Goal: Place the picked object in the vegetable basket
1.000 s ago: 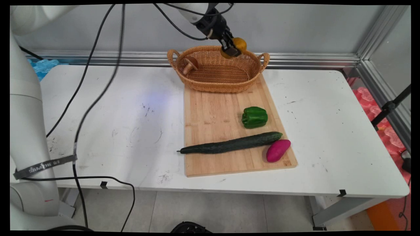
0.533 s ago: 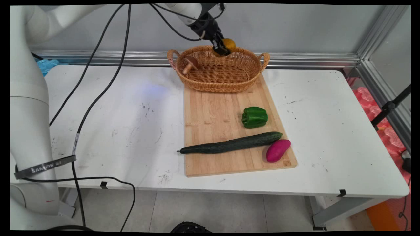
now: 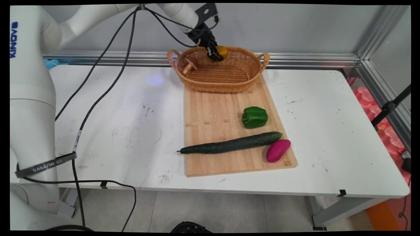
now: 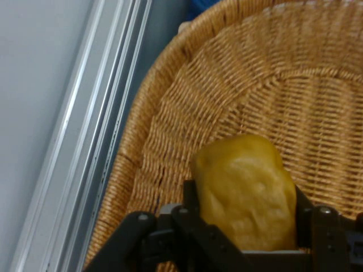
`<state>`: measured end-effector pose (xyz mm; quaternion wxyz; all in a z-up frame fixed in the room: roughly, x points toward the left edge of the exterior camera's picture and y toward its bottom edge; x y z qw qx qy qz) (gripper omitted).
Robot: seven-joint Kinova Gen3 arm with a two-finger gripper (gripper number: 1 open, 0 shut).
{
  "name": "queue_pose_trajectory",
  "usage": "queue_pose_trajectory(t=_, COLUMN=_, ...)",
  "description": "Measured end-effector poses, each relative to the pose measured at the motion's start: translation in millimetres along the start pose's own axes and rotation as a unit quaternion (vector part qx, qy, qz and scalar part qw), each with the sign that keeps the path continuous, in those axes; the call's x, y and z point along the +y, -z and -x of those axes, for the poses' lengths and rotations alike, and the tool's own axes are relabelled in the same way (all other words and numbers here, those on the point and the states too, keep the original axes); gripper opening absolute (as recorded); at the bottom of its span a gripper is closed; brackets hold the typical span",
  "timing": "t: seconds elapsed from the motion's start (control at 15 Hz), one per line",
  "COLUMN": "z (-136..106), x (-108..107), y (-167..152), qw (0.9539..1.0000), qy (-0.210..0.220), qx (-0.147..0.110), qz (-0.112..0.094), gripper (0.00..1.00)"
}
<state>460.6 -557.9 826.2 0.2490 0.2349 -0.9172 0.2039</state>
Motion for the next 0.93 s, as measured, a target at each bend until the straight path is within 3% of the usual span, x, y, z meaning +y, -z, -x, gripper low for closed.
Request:
queue_pose_trajectory(t=0.67, z=20, x=-10, y=-29, qw=0.9999, qy=0.002, qx=-0.01, qz=0.009, gripper=0.0)
queue_pose_trajectory(t=0.73, z=21, x=-11, y=-30, qw=0.9999, qy=0.002, qx=-0.01, qz=0.01, gripper=1.0)
queue_pose_trajectory(t=0.93, z=21, x=-11, y=-32, qw=0.9999, qy=0.002, qx=-0.01, qz=0.011, gripper=1.0)
